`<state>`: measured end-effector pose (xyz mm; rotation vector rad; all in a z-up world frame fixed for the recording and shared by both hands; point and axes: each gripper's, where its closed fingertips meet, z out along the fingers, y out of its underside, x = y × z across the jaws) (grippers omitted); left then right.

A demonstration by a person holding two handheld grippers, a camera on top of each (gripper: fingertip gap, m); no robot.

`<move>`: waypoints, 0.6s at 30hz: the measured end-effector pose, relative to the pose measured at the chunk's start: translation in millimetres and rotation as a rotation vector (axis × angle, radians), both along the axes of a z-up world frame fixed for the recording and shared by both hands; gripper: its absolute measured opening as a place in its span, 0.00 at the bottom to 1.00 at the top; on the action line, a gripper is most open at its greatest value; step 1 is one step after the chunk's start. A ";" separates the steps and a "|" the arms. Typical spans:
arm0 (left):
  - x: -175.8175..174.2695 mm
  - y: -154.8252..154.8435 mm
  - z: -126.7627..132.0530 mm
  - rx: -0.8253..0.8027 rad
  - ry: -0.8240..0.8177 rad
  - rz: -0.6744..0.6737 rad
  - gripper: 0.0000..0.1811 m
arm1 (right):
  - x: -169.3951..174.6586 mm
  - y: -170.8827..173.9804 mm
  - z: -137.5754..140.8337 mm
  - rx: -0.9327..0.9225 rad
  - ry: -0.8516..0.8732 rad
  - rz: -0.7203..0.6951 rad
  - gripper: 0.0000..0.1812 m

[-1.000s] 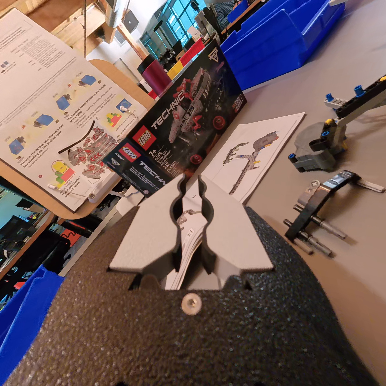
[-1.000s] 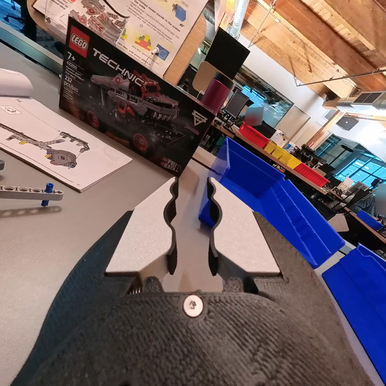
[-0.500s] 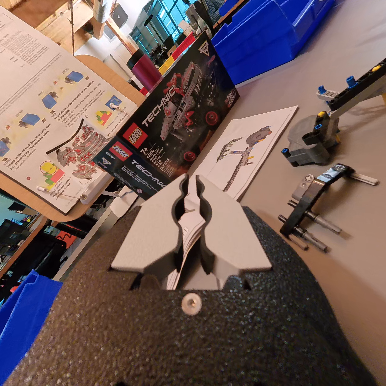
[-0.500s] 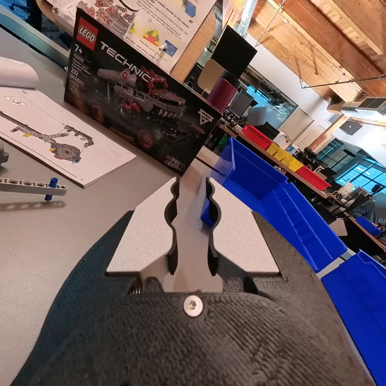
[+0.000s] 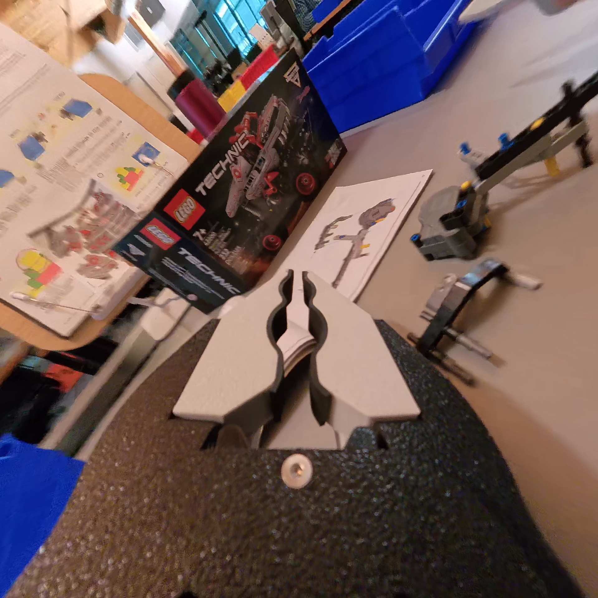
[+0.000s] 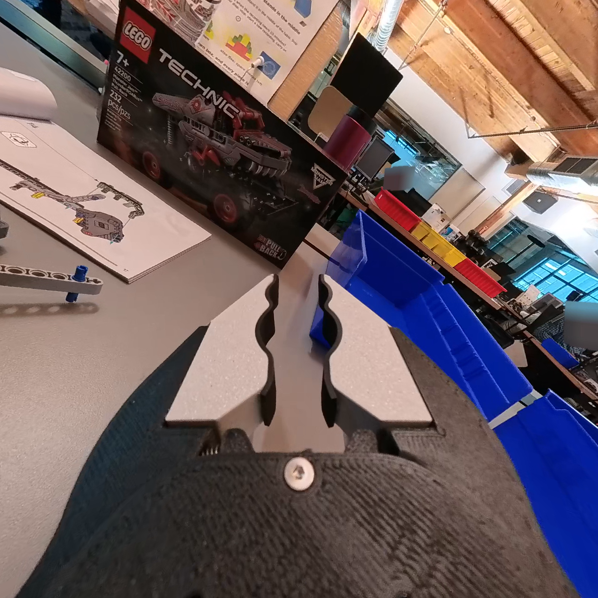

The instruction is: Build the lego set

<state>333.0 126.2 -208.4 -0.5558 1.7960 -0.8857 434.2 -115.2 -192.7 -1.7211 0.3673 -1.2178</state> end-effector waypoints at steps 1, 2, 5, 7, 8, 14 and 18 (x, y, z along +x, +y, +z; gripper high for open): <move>-3.3 -3.8 1.4 -0.062 0.049 -0.016 0.04 | 0.2 -0.4 0.0 -0.002 -0.002 -0.002 0.12; -9.5 -11.0 5.3 -0.146 0.112 -0.036 0.08 | 0.4 -0.6 0.0 0.000 -0.002 -0.004 0.12; -42.1 -59.8 19.0 -0.351 0.279 -0.200 0.15 | 0.3 -0.7 0.1 -0.003 -0.006 -0.005 0.12; -53.2 -86.0 1.1 -0.292 0.383 -0.249 0.16 | 0.3 -0.2 -0.8 -0.009 -0.005 -0.003 0.12; -53.5 -89.2 -17.0 -0.198 0.442 -0.230 0.16 | 0.5 0.3 -1.6 -0.013 -0.002 -0.003 0.12; -38.4 -62.6 -64.7 0.251 0.430 -0.047 0.13 | 0.4 0.4 -4.0 -0.039 -0.003 -0.001 0.12; -55.1 -61.0 -64.5 0.342 0.396 -0.159 0.12 | 0.7 -0.9 -3.1 -0.030 -0.002 -0.002 0.12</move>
